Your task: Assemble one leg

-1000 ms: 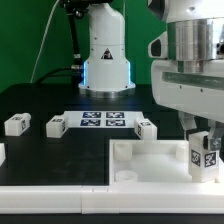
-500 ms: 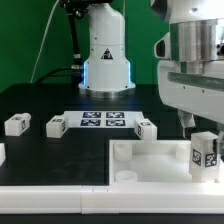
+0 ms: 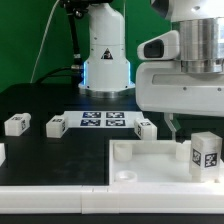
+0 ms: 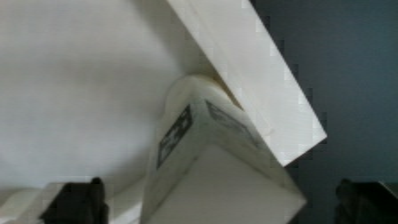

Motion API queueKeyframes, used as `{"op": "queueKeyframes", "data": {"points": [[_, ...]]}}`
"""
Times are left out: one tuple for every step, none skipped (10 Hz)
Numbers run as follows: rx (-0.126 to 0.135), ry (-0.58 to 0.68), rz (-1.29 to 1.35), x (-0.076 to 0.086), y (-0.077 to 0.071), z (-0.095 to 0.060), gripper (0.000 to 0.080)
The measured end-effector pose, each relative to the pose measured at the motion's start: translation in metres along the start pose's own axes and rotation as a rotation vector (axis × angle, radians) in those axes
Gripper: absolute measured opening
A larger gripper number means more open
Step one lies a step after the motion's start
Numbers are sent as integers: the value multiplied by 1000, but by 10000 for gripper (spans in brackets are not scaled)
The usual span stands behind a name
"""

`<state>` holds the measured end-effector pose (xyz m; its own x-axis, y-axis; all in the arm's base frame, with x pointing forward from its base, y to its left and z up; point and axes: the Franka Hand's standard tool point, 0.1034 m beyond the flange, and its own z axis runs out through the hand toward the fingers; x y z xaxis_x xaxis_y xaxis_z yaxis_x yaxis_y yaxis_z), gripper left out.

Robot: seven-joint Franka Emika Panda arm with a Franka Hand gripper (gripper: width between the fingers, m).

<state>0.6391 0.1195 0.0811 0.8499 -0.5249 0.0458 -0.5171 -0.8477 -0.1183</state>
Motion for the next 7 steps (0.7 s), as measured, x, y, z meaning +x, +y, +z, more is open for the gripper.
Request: {"op": "queueKeyframes", "data": {"points": [[-8,4,-121,-1,-1,0,649],[-16,9,-218,-2,-3,0,649],[-18,8,-307,-3,-3,0,649],[-19,6,-397,-2,-2,0,649],[-20,6,-479,-2,-2,0,649],[-21,6,-535,-1,-1,0,649],[-22,6,-570,0,0,0,649]]}}
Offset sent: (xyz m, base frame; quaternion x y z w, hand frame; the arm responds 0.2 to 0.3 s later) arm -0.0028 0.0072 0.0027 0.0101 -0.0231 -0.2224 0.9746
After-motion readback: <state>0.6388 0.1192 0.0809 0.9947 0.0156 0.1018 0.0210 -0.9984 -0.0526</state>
